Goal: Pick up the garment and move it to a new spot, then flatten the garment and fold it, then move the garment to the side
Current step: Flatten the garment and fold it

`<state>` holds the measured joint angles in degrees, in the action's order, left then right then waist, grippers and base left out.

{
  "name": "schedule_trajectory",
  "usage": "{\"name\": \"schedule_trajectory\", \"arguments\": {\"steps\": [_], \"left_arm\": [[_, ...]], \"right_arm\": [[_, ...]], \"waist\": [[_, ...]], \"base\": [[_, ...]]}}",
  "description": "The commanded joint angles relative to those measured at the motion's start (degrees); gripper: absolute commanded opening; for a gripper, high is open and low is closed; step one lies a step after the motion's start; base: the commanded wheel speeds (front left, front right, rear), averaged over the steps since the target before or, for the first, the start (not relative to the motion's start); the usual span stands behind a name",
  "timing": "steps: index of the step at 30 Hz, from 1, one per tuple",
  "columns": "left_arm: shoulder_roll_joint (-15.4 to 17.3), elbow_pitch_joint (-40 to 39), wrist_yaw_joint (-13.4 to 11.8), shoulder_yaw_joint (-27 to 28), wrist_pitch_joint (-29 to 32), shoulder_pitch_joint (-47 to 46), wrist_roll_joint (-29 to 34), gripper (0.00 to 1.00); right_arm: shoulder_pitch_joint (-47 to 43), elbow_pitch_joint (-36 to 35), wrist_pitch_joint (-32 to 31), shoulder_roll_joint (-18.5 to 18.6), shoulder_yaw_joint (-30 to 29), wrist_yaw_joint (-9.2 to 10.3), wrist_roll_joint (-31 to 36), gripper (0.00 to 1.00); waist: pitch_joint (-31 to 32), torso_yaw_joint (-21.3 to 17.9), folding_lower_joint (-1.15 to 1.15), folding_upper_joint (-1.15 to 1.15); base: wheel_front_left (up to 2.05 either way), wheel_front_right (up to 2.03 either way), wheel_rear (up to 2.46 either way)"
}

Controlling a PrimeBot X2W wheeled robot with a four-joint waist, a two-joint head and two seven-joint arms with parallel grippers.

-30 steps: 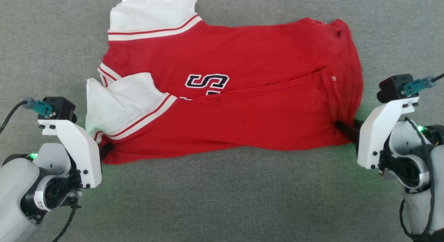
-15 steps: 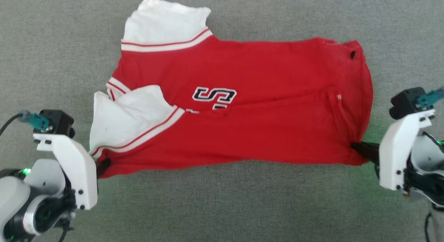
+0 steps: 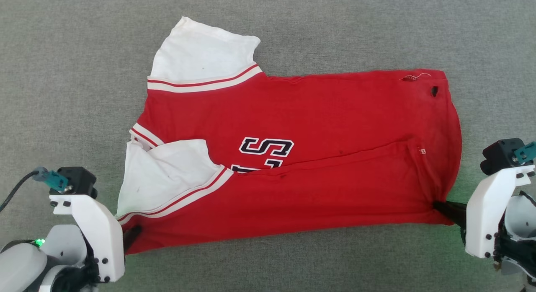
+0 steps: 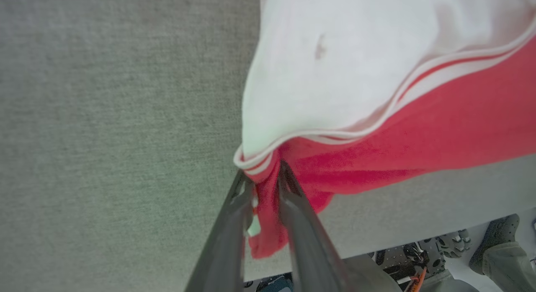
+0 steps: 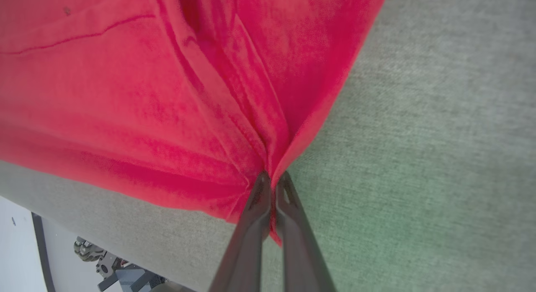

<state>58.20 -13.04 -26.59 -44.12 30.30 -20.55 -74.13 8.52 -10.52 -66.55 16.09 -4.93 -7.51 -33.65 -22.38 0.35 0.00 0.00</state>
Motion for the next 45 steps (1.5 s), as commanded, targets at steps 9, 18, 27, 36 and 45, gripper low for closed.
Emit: {"name": "schedule_trajectory", "arguments": {"steps": [9, 18, 27, 36, 45], "left_arm": [[4.0, -0.8, 0.4, 3.6, 1.0, -4.5, 0.7, 1.0], [9.2, -1.4, 4.0, 7.2, 3.9, -14.2, 4.8, 1.0], [5.1, 10.1, 11.1, 7.3, 8.6, -29.4, 10.7, 1.0], [-0.4, 24.1, 14.7, 5.2, 14.3, -41.1, 14.3, 1.0], [-4.7, 36.0, 14.7, 1.6, 21.6, -46.5, 16.1, 1.0]], "right_arm": [[-0.5, -2.4, 6.8, -3.3, -0.8, 0.03, 0.9, 1.0], [1.4, -9.1, 20.9, -8.8, -3.3, 0.03, 2.5, 1.0], [5.9, -10.3, 42.4, -13.0, -0.6, 0.03, 6.4, 1.0], [7.5, -5.5, 52.4, -13.2, 4.8, 0.03, 4.0, 1.0], [9.2, -2.7, 52.1, -13.2, 7.5, 0.03, 2.6, 1.0]], "waist": [[-0.1, -2.2, 0.0, 0.0], [-1.9, -6.1, 0.0, 0.0], [-5.8, -12.5, 0.0, 0.0], [-9.6, -17.7, 0.0, 0.0], [-12.1, -19.7, 0.0, 0.0]], "base": [[0.0, 0.0, 0.0], [0.0, 0.0, 0.0], [0.0, 0.0, 0.0], [0.0, 0.0, 0.0], [0.0, 0.0, 0.0]]}}
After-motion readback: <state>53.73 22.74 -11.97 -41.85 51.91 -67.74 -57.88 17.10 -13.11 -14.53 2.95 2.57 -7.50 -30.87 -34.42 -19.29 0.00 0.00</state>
